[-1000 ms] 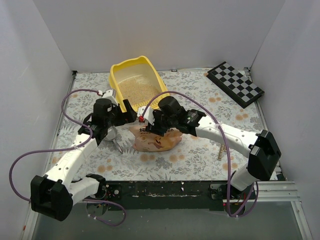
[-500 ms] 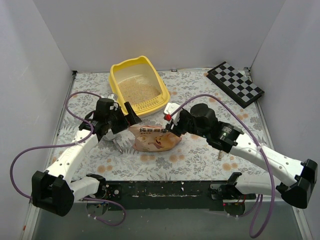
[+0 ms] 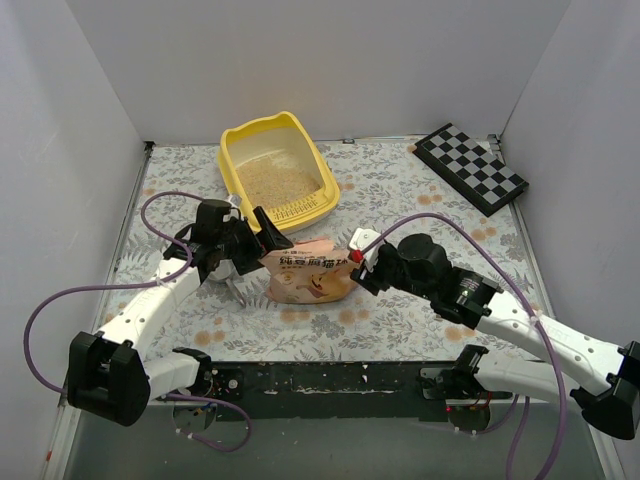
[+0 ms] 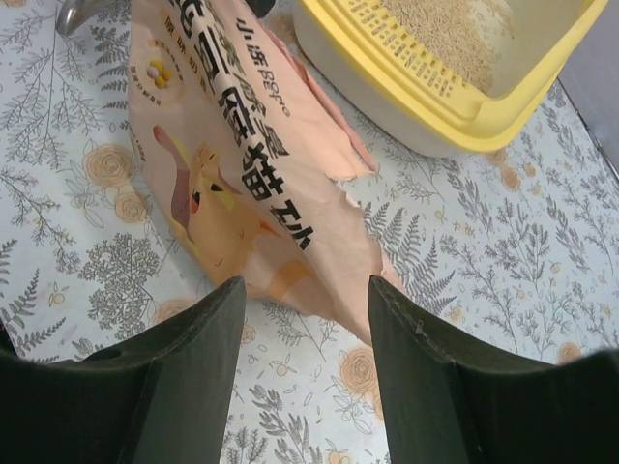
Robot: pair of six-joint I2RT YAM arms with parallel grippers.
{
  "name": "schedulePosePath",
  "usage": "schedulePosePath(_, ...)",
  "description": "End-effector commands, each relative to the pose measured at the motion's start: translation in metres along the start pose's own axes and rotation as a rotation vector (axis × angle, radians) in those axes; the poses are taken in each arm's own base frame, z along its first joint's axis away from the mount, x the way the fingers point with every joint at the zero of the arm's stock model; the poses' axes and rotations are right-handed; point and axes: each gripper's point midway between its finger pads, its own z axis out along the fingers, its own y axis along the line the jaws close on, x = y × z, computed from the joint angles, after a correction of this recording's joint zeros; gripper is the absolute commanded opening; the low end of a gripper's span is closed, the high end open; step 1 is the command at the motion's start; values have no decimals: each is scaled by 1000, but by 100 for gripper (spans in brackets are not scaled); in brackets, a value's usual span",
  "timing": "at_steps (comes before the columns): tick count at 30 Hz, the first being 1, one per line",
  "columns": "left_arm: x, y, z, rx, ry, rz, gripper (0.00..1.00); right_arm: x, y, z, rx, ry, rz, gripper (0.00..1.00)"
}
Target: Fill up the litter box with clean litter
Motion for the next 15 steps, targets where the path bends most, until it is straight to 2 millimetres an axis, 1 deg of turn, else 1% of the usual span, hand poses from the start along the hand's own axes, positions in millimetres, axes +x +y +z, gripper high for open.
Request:
schedulePosePath(1, -1, -14, -3, 66, 0, 9, 98, -8, -3, -4, 30, -58, 26, 61)
schedulePosePath(4, -3, -21, -3, 107, -5, 16, 98, -4, 0, -3, 26, -62, 35, 61)
schedulePosePath(6, 0, -26, -2, 132, 12, 15, 98, -2, 1, -4, 21, -62, 38, 60)
schedulePosePath(11, 3, -23, -3, 120, 28, 18, 98, 4, 1, -7, 30, -43, 35, 60)
schedulePosePath(15, 8, -19, -11, 103, 26, 32, 98, 6, 1, -9, 33, -43, 37, 60)
